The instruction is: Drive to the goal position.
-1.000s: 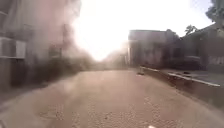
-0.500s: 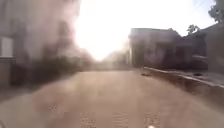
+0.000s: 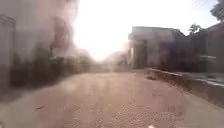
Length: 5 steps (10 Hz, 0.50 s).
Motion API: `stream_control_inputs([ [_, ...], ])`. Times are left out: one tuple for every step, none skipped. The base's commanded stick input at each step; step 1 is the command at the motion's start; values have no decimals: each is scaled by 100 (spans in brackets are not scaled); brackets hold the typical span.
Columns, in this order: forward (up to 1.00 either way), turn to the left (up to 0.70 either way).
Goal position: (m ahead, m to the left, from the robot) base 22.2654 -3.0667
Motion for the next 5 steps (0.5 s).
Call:
stream_control_inputs([
  [100,0],
  [100,0],
  [100,0],
  [100,0],
  [100,0],
])
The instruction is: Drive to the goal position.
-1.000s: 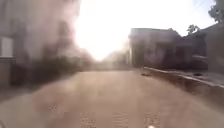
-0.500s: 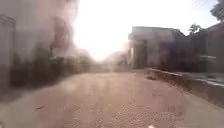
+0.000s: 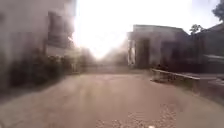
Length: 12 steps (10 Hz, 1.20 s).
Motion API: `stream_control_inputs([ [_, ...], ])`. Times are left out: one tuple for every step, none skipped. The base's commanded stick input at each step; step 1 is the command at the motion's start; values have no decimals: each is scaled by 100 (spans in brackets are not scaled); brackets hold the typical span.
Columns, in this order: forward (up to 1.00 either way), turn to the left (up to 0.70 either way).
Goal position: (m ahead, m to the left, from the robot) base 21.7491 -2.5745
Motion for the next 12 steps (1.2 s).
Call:
stream_control_inputs([
  [100,0],
  [100,0],
  [100,0],
  [100,0],
  [100,0],
  [100,0],
  [100,0],
  [100,0],
  [100,0],
  [100,0],
  [100,0],
  [100,0],
])
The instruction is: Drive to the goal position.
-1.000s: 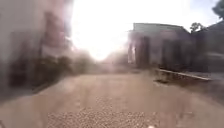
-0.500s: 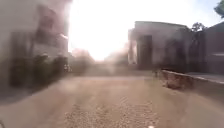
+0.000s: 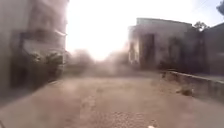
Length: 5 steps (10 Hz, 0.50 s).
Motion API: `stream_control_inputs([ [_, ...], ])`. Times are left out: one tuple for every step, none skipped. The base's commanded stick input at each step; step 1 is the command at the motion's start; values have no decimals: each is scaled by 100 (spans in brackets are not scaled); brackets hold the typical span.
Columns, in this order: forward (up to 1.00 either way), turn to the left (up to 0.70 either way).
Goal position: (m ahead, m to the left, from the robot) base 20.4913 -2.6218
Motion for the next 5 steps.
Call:
stream_control_inputs([
  [100,0],
  [100,0],
  [100,0],
  [100,0],
  [100,0],
])
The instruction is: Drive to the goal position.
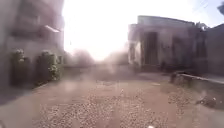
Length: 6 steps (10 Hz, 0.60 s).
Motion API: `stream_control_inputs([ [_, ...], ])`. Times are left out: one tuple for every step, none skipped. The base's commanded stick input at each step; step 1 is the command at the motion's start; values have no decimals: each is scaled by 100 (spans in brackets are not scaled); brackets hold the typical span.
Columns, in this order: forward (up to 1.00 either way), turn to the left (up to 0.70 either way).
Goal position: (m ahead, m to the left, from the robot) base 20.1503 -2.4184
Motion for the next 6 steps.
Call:
stream_control_inputs([
  [100,0],
  [100,0],
  [100,0],
  [100,0],
  [100,0],
  [100,0],
])
